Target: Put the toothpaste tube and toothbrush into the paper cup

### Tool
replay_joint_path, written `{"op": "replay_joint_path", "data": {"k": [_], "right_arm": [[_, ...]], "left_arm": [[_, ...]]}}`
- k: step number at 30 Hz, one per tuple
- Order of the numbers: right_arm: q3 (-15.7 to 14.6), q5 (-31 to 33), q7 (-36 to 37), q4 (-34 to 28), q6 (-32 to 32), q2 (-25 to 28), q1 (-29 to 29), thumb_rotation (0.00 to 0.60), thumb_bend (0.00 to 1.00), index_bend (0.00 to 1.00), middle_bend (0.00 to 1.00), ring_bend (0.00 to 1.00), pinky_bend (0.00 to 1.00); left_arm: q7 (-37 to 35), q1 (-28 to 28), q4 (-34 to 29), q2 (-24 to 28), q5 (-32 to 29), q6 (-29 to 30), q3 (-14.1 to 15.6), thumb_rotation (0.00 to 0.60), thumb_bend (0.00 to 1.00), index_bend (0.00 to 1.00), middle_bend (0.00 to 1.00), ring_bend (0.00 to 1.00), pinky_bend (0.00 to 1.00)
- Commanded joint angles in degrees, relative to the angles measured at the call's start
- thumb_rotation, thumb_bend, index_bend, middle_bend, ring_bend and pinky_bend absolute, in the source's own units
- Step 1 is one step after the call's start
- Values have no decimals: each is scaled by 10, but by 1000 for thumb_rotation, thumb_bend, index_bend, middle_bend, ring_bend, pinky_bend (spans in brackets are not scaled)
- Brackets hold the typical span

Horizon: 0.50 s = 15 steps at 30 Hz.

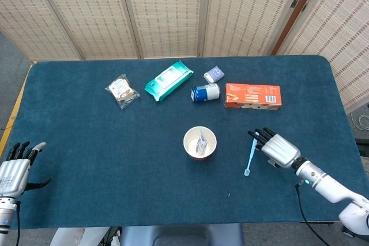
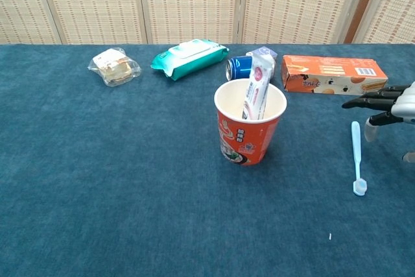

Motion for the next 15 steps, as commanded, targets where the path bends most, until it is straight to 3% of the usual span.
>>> {"op": "replay_joint_path", "data": {"k": [1, 15], "right_arm": [[-10, -14, 20, 29, 7, -18, 5, 600, 208, 390, 0, 0, 139], [-18, -30, 58, 85, 30, -55, 14, 600, 314, 390, 0, 0, 139]], "left_arm": [[2, -1, 1, -1, -2, -2, 0, 600, 0, 146, 266, 87, 0], [4, -4, 5, -5, -9, -11, 0, 600, 0, 146, 266, 87, 0]]}}
